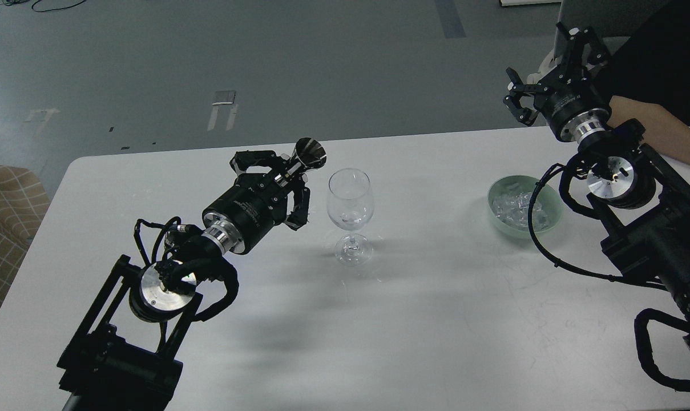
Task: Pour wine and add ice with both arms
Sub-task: 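Tilt the jigger with the left gripper to pour into the wine glass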
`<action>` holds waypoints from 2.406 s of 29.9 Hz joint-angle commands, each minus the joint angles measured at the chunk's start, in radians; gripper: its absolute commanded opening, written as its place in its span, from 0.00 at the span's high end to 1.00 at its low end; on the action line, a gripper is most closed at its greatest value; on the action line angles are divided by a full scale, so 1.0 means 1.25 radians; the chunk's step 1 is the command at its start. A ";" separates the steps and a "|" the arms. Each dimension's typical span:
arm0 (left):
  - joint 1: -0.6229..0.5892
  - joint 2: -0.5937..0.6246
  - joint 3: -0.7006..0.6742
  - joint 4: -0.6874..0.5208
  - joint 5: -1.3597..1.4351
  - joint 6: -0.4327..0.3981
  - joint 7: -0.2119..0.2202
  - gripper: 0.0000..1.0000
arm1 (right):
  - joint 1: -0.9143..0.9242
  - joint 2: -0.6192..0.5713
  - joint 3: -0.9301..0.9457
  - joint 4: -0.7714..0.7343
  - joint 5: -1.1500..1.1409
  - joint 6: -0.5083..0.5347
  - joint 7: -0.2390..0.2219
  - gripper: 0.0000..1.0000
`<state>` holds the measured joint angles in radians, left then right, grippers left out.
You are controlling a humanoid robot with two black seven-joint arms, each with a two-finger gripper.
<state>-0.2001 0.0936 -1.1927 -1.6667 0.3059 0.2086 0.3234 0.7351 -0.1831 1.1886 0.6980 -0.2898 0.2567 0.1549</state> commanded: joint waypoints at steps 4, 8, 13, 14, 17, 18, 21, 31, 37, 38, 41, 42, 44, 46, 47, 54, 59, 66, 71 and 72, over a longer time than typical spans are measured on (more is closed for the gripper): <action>-0.003 -0.001 0.001 0.009 0.018 0.000 -0.001 1.00 | 0.000 0.000 0.001 0.000 0.000 0.001 0.000 0.00; -0.015 -0.006 0.002 0.024 0.028 -0.001 0.004 1.00 | 0.000 0.002 0.001 0.000 0.000 0.001 0.000 0.00; -0.028 -0.007 0.002 0.047 0.031 -0.001 0.005 1.00 | 0.000 0.002 0.001 0.000 0.000 0.001 0.000 0.00; -0.028 -0.007 0.002 0.050 0.031 -0.001 0.005 1.00 | 0.000 0.002 0.001 0.000 0.000 0.001 0.000 0.00; -0.041 -0.013 0.003 0.056 0.035 -0.001 0.005 1.00 | 0.000 0.000 0.003 0.000 0.000 0.001 0.000 0.00; -0.046 -0.016 0.009 0.060 0.040 0.000 0.005 1.00 | 0.000 0.000 0.003 0.000 0.000 0.001 0.001 0.00; -0.053 -0.018 0.024 0.068 0.055 -0.001 0.004 1.00 | 0.000 0.000 0.003 0.000 0.000 0.001 0.000 0.00; -0.058 -0.021 0.029 0.073 0.101 -0.004 0.004 1.00 | 0.000 0.002 0.003 0.000 0.000 0.001 0.001 0.00; -0.063 -0.020 0.029 0.082 0.107 -0.005 0.000 1.00 | 0.000 0.000 0.004 0.000 0.000 0.001 0.001 0.00; -0.064 -0.020 0.029 0.082 0.114 -0.005 0.000 1.00 | 0.000 0.000 0.004 0.000 0.000 0.001 0.000 0.00; -0.063 -0.021 0.029 0.080 0.125 -0.006 0.000 1.00 | 0.000 0.002 0.004 0.000 0.000 0.001 0.000 0.00; -0.064 -0.021 0.029 0.080 0.125 -0.006 0.000 1.00 | 0.000 0.002 0.004 0.000 0.000 0.001 0.000 0.00; -0.067 -0.021 0.029 0.080 0.128 -0.007 0.000 1.00 | 0.000 0.003 0.004 0.000 0.000 0.001 0.001 0.00; -0.072 -0.021 0.036 0.080 0.128 -0.007 0.000 1.00 | 0.000 0.002 0.004 0.000 0.000 0.001 0.000 0.00; -0.072 -0.021 0.036 0.080 0.128 -0.007 0.000 1.00 | 0.000 0.002 0.004 0.000 0.000 0.001 0.000 0.00; -0.077 -0.027 0.062 0.078 0.147 -0.013 -0.001 1.00 | 0.000 0.002 0.004 -0.001 0.000 0.001 0.001 0.00; -0.078 -0.037 0.063 0.078 0.157 -0.013 -0.002 1.00 | 0.000 0.002 0.004 0.000 0.000 0.001 0.001 0.00; -0.078 -0.037 0.069 0.078 0.181 -0.015 -0.006 1.00 | 0.000 0.002 0.004 0.000 0.000 0.001 0.001 0.00; -0.078 -0.034 0.069 0.079 0.193 -0.015 -0.010 1.00 | 0.000 0.002 0.004 0.000 0.000 0.001 0.001 0.00; -0.078 -0.034 0.069 0.079 0.198 -0.016 -0.010 1.00 | 0.000 0.002 0.004 0.000 0.000 0.001 0.001 0.00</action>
<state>-0.2971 0.0499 -1.1061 -1.5695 0.5383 0.1902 0.3132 0.7347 -0.1810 1.1935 0.6977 -0.2899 0.2577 0.1560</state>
